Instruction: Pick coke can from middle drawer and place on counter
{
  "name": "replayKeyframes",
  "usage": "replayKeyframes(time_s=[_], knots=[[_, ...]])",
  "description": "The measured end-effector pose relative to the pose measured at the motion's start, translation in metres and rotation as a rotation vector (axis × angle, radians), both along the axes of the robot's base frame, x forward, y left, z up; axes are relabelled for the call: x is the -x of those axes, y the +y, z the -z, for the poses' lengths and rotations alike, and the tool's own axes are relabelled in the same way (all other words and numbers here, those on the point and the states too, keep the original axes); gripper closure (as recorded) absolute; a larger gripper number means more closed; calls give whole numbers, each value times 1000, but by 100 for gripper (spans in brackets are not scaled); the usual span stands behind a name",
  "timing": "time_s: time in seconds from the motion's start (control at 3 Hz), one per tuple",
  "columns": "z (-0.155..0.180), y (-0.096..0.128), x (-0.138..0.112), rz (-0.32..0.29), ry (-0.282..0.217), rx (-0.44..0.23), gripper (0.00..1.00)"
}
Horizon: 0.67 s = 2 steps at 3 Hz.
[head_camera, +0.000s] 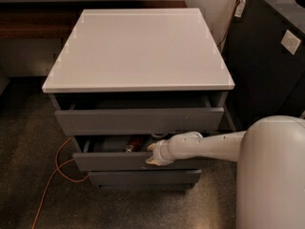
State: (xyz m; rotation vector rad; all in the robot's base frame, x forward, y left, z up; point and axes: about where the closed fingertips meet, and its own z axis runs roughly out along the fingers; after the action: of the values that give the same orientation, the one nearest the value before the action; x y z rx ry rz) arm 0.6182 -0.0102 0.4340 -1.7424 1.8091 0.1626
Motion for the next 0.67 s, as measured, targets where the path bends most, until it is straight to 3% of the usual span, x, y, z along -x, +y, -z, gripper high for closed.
replayKeyframes(time_s=[0.33,0.67], knots=[[-4,12,34,-48,39,-48,100],[-7,21,50,-83,59,-74,100]])
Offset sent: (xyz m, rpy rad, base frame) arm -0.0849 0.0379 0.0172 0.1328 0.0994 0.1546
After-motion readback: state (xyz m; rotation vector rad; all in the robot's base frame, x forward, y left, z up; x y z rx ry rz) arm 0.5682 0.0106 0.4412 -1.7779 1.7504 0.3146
